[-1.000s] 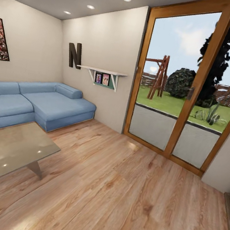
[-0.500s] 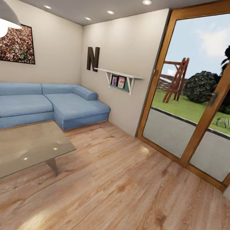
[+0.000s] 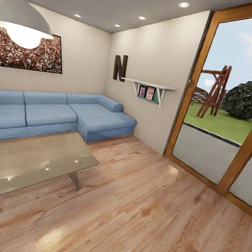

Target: Turn on the radio receiver that's on the table in the living room.

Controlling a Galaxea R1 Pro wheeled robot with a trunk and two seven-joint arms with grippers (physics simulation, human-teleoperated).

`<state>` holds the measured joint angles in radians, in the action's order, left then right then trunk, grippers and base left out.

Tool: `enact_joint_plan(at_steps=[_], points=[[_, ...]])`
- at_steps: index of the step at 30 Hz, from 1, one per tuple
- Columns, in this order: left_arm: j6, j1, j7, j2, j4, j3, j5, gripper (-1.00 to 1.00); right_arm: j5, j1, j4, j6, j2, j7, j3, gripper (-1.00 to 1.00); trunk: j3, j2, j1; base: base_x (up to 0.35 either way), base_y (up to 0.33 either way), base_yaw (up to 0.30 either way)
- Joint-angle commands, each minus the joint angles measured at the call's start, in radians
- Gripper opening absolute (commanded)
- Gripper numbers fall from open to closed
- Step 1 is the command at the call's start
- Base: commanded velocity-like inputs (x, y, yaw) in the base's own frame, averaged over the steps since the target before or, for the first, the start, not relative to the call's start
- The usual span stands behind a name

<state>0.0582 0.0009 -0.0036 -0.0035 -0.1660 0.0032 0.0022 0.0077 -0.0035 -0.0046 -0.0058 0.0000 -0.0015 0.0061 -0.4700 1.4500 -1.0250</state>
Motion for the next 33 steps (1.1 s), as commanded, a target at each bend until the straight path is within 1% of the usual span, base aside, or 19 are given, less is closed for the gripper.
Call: enact_joint_plan(at_steps=[1,6,11,23,33], points=[[0.001,0.000,0.000,-0.009,-0.003,0.000,0.001,1.00,0.000,0.000,0.000,0.000,0.000,0.000,0.000,1.00,0.000,0.000,0.000,0.000,0.000,0.274],[0.000,0.000,0.000,-0.016,-0.003,-0.002,0.003,1.00,0.000,0.000,0.000,0.000,0.000,0.000,0.001,1.00,0.000,0.000,0.000,0.000,0.000,0.274],[0.000,0.001,-0.001,-0.016,-0.004,-0.005,0.002,1.00,0.000,0.000,0.000,0.000,0.000,0.000,0.000,1.00,0.000,0.000,0.000,0.000,0.000,0.274],[0.001,0.001,0.000,-0.016,-0.004,0.001,0.004,1.00,0.000,0.000,0.000,-0.001,0.000,0.000,0.000,1.00,0.000,0.000,0.000,0.000,0.000,0.274],[0.002,0.001,0.001,-0.016,-0.004,0.001,0.004,1.00,0.000,0.000,0.000,-0.021,0.000,0.000,0.001,1.00,0.000,0.000,0.000,0.000,0.000,0.274]])
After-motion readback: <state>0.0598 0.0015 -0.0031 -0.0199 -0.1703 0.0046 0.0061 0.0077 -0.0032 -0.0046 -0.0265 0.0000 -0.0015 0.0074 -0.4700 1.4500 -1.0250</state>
